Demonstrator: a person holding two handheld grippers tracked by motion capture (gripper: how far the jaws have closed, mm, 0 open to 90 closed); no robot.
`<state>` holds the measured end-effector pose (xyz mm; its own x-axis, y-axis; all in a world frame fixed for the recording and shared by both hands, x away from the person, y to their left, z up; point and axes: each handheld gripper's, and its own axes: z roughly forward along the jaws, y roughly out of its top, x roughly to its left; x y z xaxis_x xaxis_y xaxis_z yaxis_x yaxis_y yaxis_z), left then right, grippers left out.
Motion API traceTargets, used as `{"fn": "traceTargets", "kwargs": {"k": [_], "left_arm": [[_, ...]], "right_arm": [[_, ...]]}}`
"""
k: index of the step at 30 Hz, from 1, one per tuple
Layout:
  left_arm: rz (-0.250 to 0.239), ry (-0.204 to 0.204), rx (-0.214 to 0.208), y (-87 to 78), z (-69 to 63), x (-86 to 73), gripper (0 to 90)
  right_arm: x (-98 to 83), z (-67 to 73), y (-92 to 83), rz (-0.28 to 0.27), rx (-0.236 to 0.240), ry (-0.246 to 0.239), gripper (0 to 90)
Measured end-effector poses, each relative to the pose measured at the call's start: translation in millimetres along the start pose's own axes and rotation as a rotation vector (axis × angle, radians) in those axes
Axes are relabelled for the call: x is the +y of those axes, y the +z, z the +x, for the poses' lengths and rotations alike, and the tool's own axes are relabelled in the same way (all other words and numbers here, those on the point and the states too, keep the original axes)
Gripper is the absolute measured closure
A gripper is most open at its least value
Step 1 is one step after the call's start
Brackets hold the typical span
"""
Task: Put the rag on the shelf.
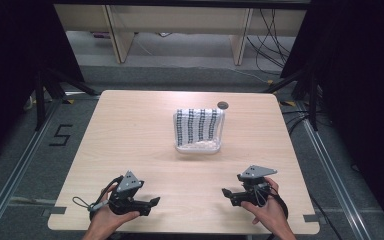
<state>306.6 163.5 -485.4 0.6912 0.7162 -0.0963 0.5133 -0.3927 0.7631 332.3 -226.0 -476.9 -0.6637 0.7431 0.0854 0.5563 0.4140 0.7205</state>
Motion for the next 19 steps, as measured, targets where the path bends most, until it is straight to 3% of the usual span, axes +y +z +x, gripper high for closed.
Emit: {"fn": "traceTargets", "kwargs": {"k": [9, 12, 16, 17, 19], "left_arm": [[-0.005, -0.009, 0.001, -3.0, 5.6, -2.5, 19.2], [-0.009, -0.012, 0.005, -1.3, 5.3, -3.2, 19.2], [-0.003, -0.020, 0.008, -0.1, 6.7, -4.4, 19.2], [-0.005, -0.018, 0.005, 0.4, 7.7, -4.8, 19.2], [-0.001, -0.016, 0.010, 0.8, 8.8, -5.0, 19.2]], "right_arm": [[-3.5, 0.7, 1.4, -0.007, -0.003, -0.032, 22.7], [-3.7, -0.1, -0.7, 0.005, -0.008, 0.007, 22.5], [-4.5, -3.9, -1.0, -0.004, -0.018, 0.005, 22.3], [-4.9, -1.4, -1.4, 0.004, -0.014, 0.043, 22.3], [-4.9, -4.4, -0.8, -0.008, -0.019, 0.014, 22.2]]}}
